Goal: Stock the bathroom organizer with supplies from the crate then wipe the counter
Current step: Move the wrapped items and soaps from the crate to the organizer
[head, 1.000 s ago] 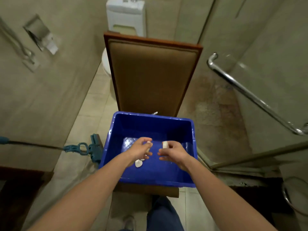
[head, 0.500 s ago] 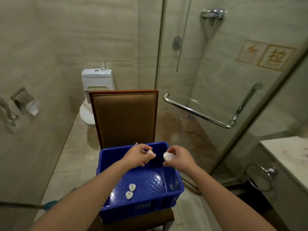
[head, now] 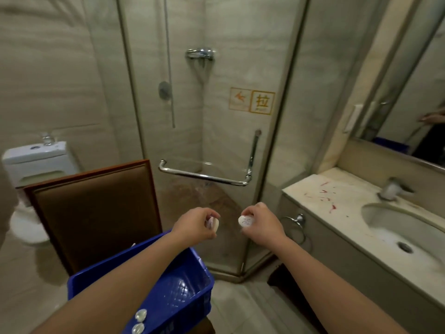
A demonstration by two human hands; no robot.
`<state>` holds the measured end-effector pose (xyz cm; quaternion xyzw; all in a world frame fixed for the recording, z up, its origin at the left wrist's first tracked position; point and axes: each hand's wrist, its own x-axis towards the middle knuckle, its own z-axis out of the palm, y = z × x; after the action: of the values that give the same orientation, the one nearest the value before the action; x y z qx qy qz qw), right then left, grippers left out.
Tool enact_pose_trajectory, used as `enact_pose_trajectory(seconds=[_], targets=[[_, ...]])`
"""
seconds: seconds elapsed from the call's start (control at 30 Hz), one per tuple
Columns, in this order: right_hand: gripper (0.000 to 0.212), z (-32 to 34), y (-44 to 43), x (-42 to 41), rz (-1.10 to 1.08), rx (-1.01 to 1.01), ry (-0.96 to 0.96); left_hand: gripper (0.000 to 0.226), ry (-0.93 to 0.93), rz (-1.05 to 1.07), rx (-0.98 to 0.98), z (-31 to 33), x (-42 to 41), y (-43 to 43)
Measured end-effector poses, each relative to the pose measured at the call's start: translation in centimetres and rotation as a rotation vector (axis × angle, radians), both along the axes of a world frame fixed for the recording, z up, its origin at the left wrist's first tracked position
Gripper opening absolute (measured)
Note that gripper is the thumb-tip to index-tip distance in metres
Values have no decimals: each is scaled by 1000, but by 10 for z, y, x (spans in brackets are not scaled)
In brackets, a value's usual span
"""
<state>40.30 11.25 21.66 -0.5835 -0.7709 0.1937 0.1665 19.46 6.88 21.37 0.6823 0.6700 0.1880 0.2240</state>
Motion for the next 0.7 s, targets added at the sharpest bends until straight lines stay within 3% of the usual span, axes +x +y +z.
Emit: enact_pose_trajectory(seconds=[0.23,0.7], targets=[[40,33,1,90,-173,58,-76,52,132,-222,65,35,90,43],[38,85,-6,313,-430,75,-157,43,152,-498,244,80,340,84]])
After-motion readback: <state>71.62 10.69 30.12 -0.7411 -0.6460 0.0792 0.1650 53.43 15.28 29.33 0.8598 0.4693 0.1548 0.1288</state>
